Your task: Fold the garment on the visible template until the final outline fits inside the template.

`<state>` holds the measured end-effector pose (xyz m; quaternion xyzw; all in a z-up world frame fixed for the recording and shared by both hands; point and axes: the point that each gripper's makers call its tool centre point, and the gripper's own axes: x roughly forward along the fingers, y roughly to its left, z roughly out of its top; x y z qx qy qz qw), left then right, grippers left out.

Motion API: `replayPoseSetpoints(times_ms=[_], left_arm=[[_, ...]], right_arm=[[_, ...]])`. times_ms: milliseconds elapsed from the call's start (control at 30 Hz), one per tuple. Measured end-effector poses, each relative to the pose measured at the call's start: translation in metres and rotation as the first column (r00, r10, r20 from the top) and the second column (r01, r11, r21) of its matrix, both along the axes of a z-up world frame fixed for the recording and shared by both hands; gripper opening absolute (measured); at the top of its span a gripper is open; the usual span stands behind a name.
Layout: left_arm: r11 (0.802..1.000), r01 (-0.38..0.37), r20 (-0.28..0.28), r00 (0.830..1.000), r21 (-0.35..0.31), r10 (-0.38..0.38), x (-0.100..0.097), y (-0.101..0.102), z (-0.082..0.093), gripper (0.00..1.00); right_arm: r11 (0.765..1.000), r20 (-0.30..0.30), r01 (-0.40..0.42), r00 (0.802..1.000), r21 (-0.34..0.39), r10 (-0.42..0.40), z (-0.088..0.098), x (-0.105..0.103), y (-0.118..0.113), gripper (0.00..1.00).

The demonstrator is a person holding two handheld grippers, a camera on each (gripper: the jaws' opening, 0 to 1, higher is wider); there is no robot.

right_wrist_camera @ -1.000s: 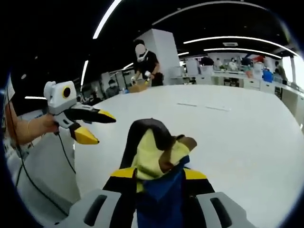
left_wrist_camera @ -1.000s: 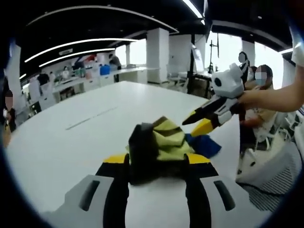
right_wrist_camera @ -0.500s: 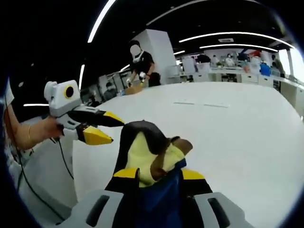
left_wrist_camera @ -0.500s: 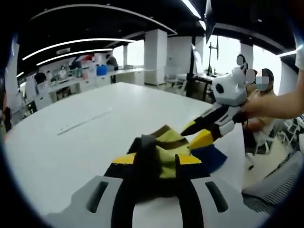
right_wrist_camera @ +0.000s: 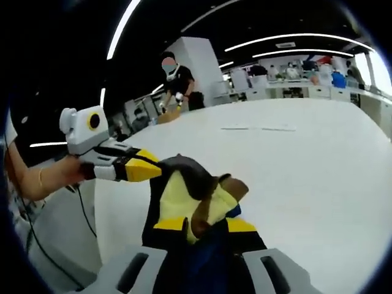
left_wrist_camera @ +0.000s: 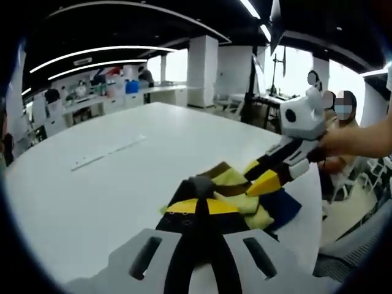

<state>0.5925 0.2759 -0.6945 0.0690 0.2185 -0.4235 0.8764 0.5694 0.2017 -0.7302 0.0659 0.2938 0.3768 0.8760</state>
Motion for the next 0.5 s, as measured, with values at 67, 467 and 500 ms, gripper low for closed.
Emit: replayPoseSetpoints(times_ms=[67,467,500], left_arm=[[1.000,-0.004,-0.011,1.000,-0.007,0.003,-0.0006,-0.0002,-0.0012,0.00],[0.999,-0.016,0.009,1.000,0.034,0.016,-0.0046,0.0088,0.0008,0.00],[0.999,-0.017,0.009,1.000,0.038,0.017,-0.0054,0.0097,0.0014,0.00]], right_arm=[[1.000,-0.014,0.002,1.000,0.011,-0.002,-0.0011,-0.0008,0.0024,0.15],[0.999,-0.033,0.035,0.999,0.041,-0.033,0.0014,0.0010,0.0054,0.00],[0.998,-0.034,0.041,0.999,0.048,-0.039,0.0029,0.0011,0.0055,0.00]])
